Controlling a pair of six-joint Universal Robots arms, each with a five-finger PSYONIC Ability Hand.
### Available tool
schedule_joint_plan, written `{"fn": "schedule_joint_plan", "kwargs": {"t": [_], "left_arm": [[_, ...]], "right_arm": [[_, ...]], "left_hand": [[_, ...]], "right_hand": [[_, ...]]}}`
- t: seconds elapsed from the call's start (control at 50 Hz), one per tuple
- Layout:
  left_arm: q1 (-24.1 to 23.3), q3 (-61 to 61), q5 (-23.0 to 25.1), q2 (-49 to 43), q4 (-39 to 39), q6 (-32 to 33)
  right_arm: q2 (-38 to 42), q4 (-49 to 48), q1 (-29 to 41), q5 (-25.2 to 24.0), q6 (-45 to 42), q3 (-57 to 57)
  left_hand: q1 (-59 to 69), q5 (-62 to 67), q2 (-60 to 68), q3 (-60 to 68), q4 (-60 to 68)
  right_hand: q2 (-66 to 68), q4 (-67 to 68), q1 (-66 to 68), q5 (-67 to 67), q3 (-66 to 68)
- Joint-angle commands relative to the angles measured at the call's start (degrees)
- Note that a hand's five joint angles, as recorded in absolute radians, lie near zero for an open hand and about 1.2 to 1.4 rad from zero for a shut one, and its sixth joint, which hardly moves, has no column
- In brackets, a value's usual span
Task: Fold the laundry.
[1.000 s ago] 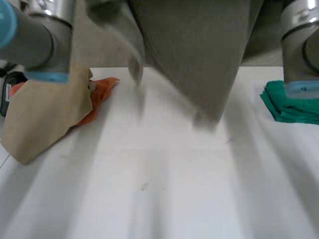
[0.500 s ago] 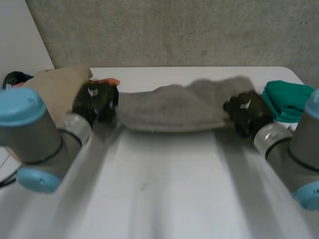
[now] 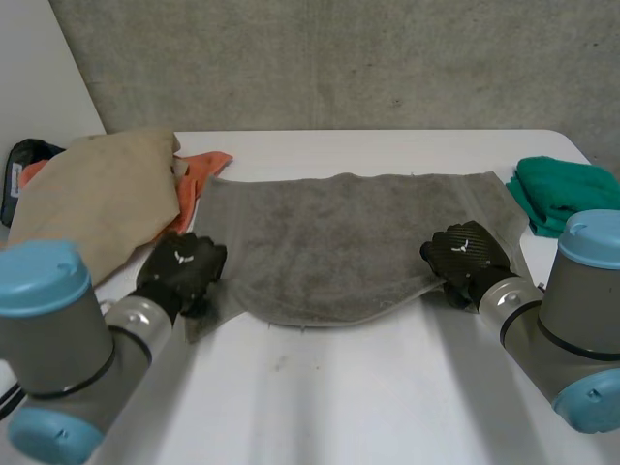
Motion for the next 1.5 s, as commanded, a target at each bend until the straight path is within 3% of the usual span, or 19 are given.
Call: {"fn": "schedule_joint_plan", "kwargs": {"t": [0.02,0.08,0.2,0.64,0.84,0.98,1.06,1.08,1.1,1.2,1.26,1.36,1.44,1.5], "left_arm": [[-0.3,-4.2,-0.5,0.5,-1.9,-0.2],[0.1,-4.3,-0.5,0.1,-2.0,-0.2],[1.3,-2.5,-0.1,-3.5,-0.1,0.1],[2.8,7.9,0.2,-12.2,4.1,1.3],[3.2,11.0,0.5,-15.6,6.9,10.4],[6.1,13.7,2.1,-18.0,7.2,15.2],[7.3,14.3,5.2,-18.1,7.1,15.7],[7.2,14.1,6.6,-17.9,7.1,15.8],[7.2,14.0,7.0,-17.6,7.1,15.8],[6.3,13.0,7.4,-12.3,6.0,13.0],[4.8,10.7,7.2,-4.0,4.2,6.9],[4.0,9.4,6.8,10.1,-3.5,-7.1],[4.2,9.4,7.2,15.6,-12.0,-12.4],[4.3,9.3,7.1,15.1,-16.6,-12.6]], "right_arm": [[0.2,0.0,0.0,-0.1,-0.1,0.0],[0.4,0.0,0.1,-0.1,-0.1,0.0],[0.5,0.0,0.3,-0.1,-0.2,0.2],[0.5,0.1,0.3,-0.2,-0.8,1.3],[0.8,0.0,0.3,-0.1,-0.9,1.3],[0.7,0.0,0.0,0.0,-0.8,0.6],[0.6,0.0,0.0,0.2,-0.8,0.5],[0.5,0.0,0.0,0.3,-0.7,0.5],[0.5,0.0,0.1,0.3,-0.7,0.4],[-0.3,1.3,-0.3,0.3,-0.6,-1.2],[-2.7,3.9,-0.5,0.3,-0.9,-2.9],[-11.7,19.3,-0.6,-0.1,-5.1,-8.8],[-14.7,31.7,-0.7,-0.3,-9.7,-12.6],[-15.1,38.3,-0.8,-0.2,-13.8,-13.2]], "left_hand": [[-4.8,-4.0,-4.4,-4.4,-4.4],[-13.2,-12.4,-12.8,-12.8,-12.8],[-13.7,-13.0,-13.4,-13.3,-13.4],[-0.8,0.0,-0.4,-0.4,-0.4],[1.6,2.3,1.9,2.0,1.9],[2.1,2.8,2.4,2.5,2.5],[20.5,21.3,20.9,20.9,20.9],[30.7,31.5,31.1,31.1,31.1],[30.8,31.6,31.2,31.2,31.2],[30.8,31.6,31.2,31.2,31.2],[30.8,31.6,31.2,31.2,31.2],[30.8,31.6,31.2,31.2,31.2],[30.8,31.6,31.2,31.2,31.2],[30.8,31.6,31.2,31.2,31.2]], "right_hand": [[12.1,11.2,15.9,10.9,11.6],[12.1,11.2,15.9,10.9,11.6],[12.1,11.2,15.9,10.9,11.6],[12.1,11.2,15.9,10.9,11.6],[12.1,11.2,15.9,10.9,11.6],[12.1,11.2,15.9,10.9,11.6],[12.1,11.2,15.9,10.9,11.6],[12.1,11.2,15.9,10.9,11.6],[12.1,11.2,15.9,10.9,11.6],[12.1,11.2,15.9,10.9,11.6],[12.1,11.2,15.9,10.9,11.6],[12.1,11.2,15.9,10.9,11.6],[12.1,11.2,15.9,10.9,11.6],[12.1,11.2,15.9,10.9,11.6]]}}
